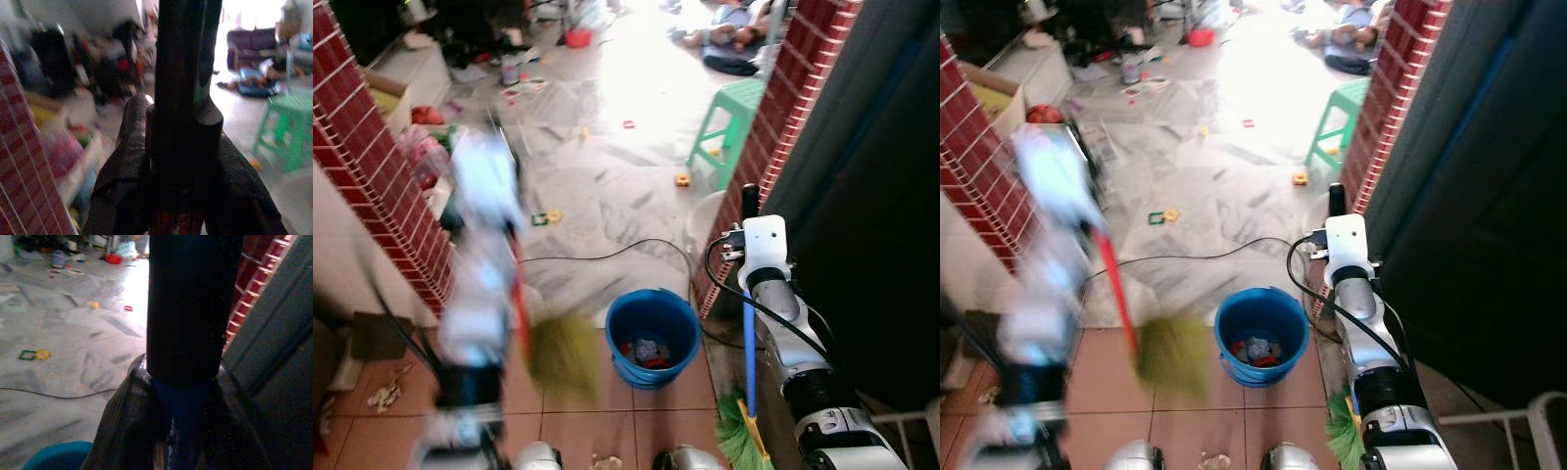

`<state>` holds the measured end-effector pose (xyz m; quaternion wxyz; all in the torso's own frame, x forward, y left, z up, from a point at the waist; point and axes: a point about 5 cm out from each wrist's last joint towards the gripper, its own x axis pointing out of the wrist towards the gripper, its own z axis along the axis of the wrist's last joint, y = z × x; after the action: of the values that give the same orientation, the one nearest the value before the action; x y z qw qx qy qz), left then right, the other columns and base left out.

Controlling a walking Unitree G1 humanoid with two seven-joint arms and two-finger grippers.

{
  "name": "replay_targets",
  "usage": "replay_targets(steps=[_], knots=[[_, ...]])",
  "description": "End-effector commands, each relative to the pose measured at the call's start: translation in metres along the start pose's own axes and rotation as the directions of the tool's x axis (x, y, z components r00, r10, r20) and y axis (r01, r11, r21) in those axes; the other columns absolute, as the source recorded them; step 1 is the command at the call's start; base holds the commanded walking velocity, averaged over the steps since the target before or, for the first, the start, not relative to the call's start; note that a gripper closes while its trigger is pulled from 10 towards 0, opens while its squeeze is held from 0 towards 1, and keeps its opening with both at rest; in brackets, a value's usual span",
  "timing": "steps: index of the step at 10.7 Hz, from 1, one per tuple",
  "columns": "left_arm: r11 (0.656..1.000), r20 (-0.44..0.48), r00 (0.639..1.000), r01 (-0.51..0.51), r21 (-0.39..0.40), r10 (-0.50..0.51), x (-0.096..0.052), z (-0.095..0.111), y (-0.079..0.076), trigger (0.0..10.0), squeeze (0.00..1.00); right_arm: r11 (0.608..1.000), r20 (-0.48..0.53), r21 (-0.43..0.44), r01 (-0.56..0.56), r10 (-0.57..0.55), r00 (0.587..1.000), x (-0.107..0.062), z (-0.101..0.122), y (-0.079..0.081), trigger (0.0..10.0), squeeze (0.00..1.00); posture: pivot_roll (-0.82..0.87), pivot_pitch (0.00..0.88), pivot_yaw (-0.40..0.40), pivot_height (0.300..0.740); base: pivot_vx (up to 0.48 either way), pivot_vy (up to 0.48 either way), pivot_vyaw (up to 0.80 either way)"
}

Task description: Sweep floor

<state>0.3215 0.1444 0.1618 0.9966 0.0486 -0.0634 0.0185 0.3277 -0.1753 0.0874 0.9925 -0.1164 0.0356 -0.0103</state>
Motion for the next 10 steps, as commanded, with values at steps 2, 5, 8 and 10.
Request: replay_targets(steps=[2,5,8,10], knots=[[0.998,-0.029,0.999,0.021,-0.065,-0.023,-0.006,-0.016,-0.015,10.0,0.00,0.999,0.054,0.046,-0.024,0.022,0.998,0.000,0.010,0.002,10.0,0.00,-0.04,0.000,-0.035,0.740,0.000,0.000,0.00],[0.991,-0.054,0.996,0.070,-0.113,-0.077,-0.008,-0.025,-0.027,10.0,0.00,0.999,0.053,0.045,-0.031,0.028,0.998,-0.003,0.008,0.004,10.0,0.00,-0.05,0.000,-0.034,0.740,0.000,0.000,0.00],[0.986,-0.046,0.994,0.094,-0.140,-0.102,-0.006,-0.023,-0.031,10.0,0.00,0.998,0.039,0.054,-0.027,0.025,0.999,-0.008,0.005,0.002,10.0,0.00,-0.06,0.000,-0.031,0.740,-0.270,0.349,0.00],[0.982,-0.040,0.994,0.098,-0.161,-0.106,0.000,-0.020,-0.033,10.0,0.00,0.999,0.036,0.035,-0.029,0.027,0.999,-0.006,0.006,0.002,10.0,0.00,-0.06,0.000,-0.037,0.740,-0.122,0.420,0.00]])
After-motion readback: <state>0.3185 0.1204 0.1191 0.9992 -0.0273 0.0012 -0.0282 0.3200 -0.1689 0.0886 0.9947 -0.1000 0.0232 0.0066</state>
